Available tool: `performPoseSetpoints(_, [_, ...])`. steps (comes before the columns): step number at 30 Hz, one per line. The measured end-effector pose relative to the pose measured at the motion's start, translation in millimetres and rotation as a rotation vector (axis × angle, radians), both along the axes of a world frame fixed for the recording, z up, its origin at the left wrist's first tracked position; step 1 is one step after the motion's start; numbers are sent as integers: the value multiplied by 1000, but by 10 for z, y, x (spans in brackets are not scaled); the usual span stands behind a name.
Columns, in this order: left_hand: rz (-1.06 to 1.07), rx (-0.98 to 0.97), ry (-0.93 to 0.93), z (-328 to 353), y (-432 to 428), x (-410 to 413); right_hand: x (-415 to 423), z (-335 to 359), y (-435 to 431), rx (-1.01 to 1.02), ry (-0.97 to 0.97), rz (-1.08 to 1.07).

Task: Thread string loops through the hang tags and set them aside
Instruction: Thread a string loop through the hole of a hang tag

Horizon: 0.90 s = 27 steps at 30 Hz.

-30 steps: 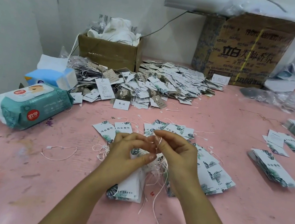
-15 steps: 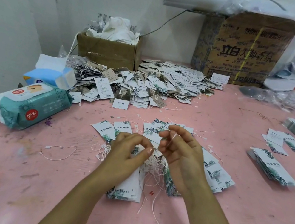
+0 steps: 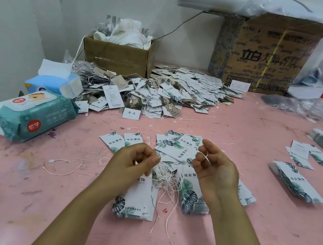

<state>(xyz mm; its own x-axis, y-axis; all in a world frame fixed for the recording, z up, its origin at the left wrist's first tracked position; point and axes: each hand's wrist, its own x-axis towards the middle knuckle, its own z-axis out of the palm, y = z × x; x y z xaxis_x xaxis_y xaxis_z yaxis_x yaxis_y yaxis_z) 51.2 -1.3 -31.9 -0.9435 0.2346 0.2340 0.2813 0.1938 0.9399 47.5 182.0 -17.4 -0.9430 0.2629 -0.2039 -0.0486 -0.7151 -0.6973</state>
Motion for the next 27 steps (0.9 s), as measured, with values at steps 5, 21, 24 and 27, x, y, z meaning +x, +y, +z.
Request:
performPoseSetpoints(5, [39,-122,14,-5,-51,-24,13,32,36,-94,6,-86])
performPoseSetpoints(21, [76,-482,-73,-56,-323,-129,-19,-182,244,1588,-266,32])
performPoseSetpoints(24, [95,-513,-116,-117,-342,-158,-15,-210,265,1649,-359,124])
performPoseSetpoints(27, [132,-507,-153,-166,-355,-183,-9,-224,250,1715,-362,198])
